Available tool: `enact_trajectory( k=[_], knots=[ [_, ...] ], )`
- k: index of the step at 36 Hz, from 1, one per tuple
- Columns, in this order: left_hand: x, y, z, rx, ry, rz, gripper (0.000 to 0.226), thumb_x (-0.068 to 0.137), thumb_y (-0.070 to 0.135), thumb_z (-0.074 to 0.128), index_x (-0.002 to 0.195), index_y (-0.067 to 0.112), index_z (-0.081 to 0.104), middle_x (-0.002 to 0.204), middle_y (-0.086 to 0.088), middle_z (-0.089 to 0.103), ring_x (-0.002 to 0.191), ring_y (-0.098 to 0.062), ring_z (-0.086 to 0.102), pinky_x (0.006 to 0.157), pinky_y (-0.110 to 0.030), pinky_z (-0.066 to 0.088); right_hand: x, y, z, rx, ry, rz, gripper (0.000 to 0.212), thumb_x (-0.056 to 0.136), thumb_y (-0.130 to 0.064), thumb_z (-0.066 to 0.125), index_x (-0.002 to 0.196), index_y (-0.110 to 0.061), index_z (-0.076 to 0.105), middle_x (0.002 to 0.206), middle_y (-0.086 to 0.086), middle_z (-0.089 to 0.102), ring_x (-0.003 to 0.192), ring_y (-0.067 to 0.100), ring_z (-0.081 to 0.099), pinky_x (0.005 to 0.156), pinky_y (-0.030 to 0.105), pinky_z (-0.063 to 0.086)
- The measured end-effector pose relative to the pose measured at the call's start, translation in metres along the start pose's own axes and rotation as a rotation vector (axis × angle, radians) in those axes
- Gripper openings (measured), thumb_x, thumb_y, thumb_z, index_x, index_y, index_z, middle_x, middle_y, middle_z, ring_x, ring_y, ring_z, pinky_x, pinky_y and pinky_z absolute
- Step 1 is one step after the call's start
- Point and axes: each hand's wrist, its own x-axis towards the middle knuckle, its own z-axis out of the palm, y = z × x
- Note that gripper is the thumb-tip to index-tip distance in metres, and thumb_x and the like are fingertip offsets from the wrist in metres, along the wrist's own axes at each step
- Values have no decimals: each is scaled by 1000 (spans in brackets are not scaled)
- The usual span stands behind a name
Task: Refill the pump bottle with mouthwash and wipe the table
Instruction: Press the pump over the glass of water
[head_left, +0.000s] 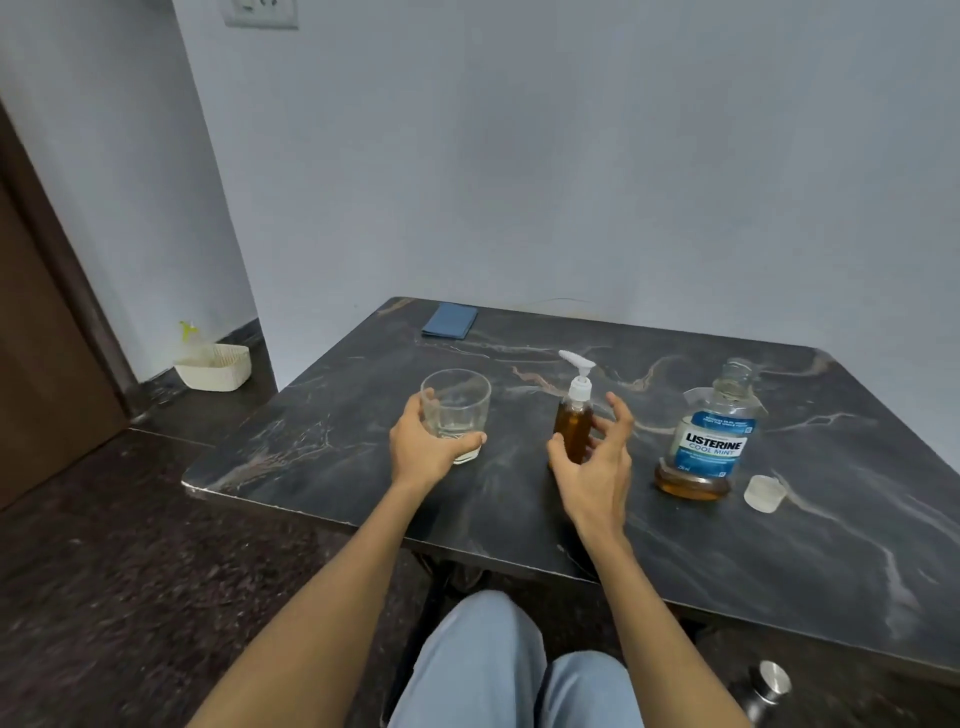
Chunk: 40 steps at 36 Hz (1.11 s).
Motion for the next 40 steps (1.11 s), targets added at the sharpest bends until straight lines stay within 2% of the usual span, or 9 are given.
enact_trajectory(
  k=[4,8,11,14,19,25,31,36,40],
  knots=[
    [1,-2,-1,-22,-16,0,87,45,30,93,121,23,50,116,4,59,105,-15,56,87,-23,45,-2,0,0,-26,-46,-22,86,80,-29,67,136,-50,5,125,7,53,100,15,55,87,33,41],
    [2,-4,-1,-46,-32,2,84,44,29,93,116,27,50,115,4,59,102,-12,56,85,-21,42,1,2,1,-10,-66,-59,98,78,-33,71,139,-51,-4,145,10,39,128,27,44,102,41,36],
    [3,-9,-1,-60,-29,3,81,43,30,93,111,31,49,118,1,60,108,-17,56,89,-26,43,10,5,0,15,-85,-98,104,76,-33,74,140,-48,-7,146,9,36,131,27,41,105,41,33],
    [4,-14,0,-87,-31,12,82,43,28,93,112,32,50,115,3,60,108,-18,58,92,-30,46,24,9,-3,38,-151,-96,106,76,-28,74,140,-46,-8,137,8,45,118,19,51,101,37,38],
    [4,-21,1,-107,-22,32,85,43,28,93,117,29,51,110,8,60,104,-13,60,88,-27,49,37,14,1,78,-233,-112,95,74,-22,65,140,-40,0,91,-8,61,81,0,60,78,14,39],
    [2,-20,2,-112,-18,44,83,45,26,93,115,33,51,104,17,59,97,-7,60,80,-16,47,39,16,7,156,-216,-174,96,71,-18,62,142,-41,3,92,-12,64,76,0,61,73,5,43],
    [1,-20,2,-115,-16,45,85,44,26,93,117,32,49,101,21,57,97,-7,60,78,-15,45,47,1,0,183,-259,-249,95,70,-16,65,142,-52,13,79,-8,60,65,6,61,64,11,50],
    [1,-21,2,-133,-20,55,87,44,27,93,119,31,49,102,21,58,102,-10,61,88,-29,50,55,-31,6,206,-377,-346,82,70,-16,62,136,-47,24,78,-6,61,59,10,60,63,19,54],
    [-2,-20,2,-128,-11,73,85,44,29,92,117,34,49,103,21,60,100,-8,62,88,-33,52,58,-48,17,155,-469,-356,89,68,-14,59,138,-52,19,56,-1,50,47,9,47,53,20,50]
  ],
)
